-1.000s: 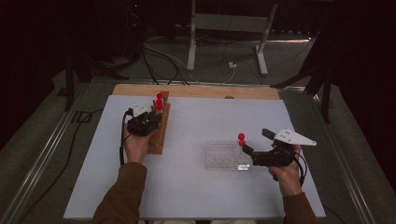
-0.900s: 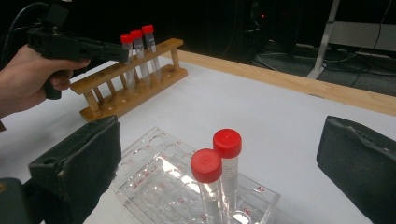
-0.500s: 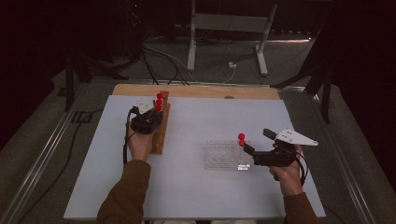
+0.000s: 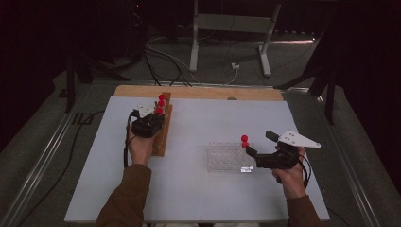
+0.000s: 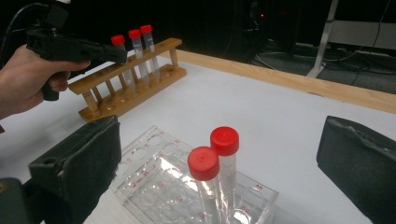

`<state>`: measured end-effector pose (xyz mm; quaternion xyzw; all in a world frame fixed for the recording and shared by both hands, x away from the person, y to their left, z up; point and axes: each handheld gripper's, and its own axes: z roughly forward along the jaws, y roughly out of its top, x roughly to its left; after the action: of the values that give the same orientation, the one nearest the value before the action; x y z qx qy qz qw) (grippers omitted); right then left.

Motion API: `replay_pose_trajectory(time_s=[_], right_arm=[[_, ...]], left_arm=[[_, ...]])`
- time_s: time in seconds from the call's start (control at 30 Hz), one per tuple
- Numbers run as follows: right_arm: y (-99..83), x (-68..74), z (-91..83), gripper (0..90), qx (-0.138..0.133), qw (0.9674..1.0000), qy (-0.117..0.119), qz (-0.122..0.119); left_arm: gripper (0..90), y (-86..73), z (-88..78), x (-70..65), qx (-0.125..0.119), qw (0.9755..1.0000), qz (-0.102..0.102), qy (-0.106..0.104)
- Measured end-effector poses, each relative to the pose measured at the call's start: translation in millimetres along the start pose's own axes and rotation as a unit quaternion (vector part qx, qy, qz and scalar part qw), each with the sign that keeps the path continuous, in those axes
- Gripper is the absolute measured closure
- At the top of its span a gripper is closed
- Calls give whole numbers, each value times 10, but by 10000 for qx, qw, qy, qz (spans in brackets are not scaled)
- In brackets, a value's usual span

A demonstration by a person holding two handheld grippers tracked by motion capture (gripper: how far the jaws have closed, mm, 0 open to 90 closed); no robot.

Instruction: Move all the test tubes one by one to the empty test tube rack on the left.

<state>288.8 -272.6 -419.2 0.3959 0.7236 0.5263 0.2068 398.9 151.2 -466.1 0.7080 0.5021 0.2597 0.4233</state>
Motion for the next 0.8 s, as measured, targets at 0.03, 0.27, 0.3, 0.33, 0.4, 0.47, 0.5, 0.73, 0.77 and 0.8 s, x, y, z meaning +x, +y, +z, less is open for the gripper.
replay_pose_trajectory(time_s=[0.03,0.27,0.3,0.33,0.4,0.47,0.5,0.73,0.77,0.8], right_arm=[[2,0,-1,1,-3,10000,-5,-13],[-5,7,7,1,9,10000,-6,-17],[-5,6,8,1,10,10000,-7,-11],[-5,3,9,1,10,10000,-6,-3],[-6,1,10,0,10,10000,-11,-2],[-8,-3,11,0,12,10000,-18,1],[-8,-3,11,0,15,10000,-21,5],[-1,-12,4,0,15,10000,-41,6],[1,-13,3,1,14,10000,-49,15],[2,-17,0,0,10,10000,-51,21]], left_arm=[[746,0,-3,-3,10,10000,4,9],[595,-5,-49,25,-97,9999,-80,-22],[564,-5,-65,35,-144,9998,-111,-65],[522,-5,-80,46,-158,9997,-146,-120],[482,-9,-125,65,-206,9995,-195,-137],[457,-21,-182,86,-290,9990,-284,-212],[437,-26,-210,92,-317,9988,-306,-204],[258,-62,-401,106,-520,9956,-587,-513],[234,-69,-432,100,-550,9953,-585,-540],[204,-75,-457,95,-568,9947,-631,-579]])
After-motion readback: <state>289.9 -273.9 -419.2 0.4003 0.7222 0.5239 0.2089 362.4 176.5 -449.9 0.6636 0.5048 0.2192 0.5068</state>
